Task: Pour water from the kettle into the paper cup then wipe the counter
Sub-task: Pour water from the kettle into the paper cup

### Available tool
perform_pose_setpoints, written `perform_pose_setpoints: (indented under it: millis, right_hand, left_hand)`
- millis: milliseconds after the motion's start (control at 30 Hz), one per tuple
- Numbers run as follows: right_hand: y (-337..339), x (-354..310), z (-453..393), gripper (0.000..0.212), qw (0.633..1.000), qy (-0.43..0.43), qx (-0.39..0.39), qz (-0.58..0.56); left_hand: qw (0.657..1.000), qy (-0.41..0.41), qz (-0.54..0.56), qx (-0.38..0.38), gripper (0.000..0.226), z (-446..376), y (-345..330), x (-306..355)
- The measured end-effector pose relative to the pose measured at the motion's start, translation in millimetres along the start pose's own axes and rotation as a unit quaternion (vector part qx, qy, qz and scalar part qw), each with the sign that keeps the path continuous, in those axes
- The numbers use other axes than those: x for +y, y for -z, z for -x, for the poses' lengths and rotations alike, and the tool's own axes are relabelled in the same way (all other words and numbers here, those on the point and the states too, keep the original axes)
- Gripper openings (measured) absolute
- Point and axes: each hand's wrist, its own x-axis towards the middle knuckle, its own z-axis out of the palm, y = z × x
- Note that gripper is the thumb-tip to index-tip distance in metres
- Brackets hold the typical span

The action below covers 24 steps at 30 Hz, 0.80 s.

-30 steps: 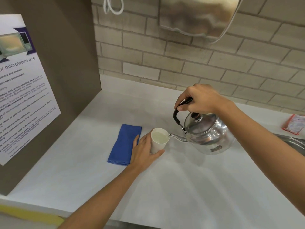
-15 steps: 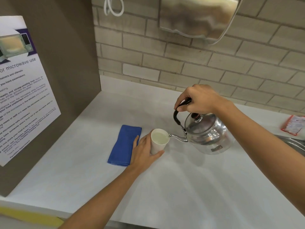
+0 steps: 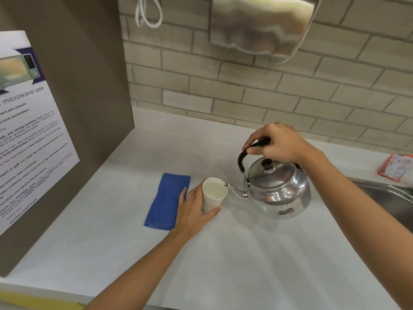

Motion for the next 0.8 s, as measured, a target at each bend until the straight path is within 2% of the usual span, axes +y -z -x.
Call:
perform_pose_setpoints:
  millis: [300, 500, 800]
  right_hand:
    - [-19, 28, 21, 0.011, 0.99, -0.05, 0.046, -0.121]
    - [-28, 44, 20, 0.016, 0.964, -0.096, 0.072, -0.236]
    - [-53, 62, -1, 0.015, 0.934, -0.146, 0.095, -0.311]
  left_hand:
    - [1.0, -0.001, 0.0, -0.001, 0.082, 0, 0, 0]
    - [1.0, -0.003, 0.0, -0.012, 0.083, 1, 7, -1]
    - [1.0, -0.008, 0.022, -0.018, 0.071, 5, 16, -7]
